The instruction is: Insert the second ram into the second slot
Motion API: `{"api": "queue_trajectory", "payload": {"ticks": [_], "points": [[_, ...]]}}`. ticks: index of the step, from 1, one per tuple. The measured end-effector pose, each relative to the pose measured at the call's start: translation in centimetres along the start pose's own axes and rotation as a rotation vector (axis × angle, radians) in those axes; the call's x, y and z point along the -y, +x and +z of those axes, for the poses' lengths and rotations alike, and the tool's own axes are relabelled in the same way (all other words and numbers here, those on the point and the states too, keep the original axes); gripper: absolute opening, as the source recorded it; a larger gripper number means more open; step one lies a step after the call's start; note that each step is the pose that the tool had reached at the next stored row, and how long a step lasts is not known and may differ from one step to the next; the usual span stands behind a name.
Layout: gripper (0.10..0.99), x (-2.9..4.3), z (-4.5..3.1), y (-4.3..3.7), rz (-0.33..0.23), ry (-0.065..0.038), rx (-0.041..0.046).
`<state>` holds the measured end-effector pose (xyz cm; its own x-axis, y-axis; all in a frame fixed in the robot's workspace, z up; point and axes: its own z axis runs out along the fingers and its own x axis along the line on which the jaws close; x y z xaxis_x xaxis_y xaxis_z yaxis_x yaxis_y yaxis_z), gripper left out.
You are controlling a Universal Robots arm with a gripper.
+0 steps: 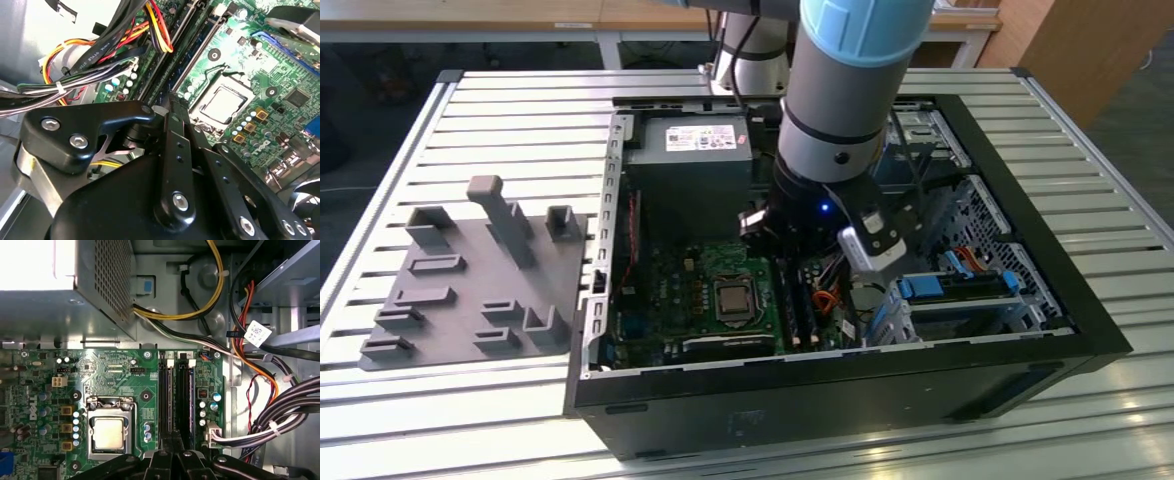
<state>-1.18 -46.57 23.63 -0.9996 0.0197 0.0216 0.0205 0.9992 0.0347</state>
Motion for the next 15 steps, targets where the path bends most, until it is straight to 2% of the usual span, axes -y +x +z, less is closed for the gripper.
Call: {"api": "queue_trajectory", "payload": {"ticks": [7,15], "points": [[0.106,-0.02,-0.55,0.15,0.0,0.0,0.0],[0.106,-0.02,-0.68,0.17,0.0,0.0,0.0001]]}}
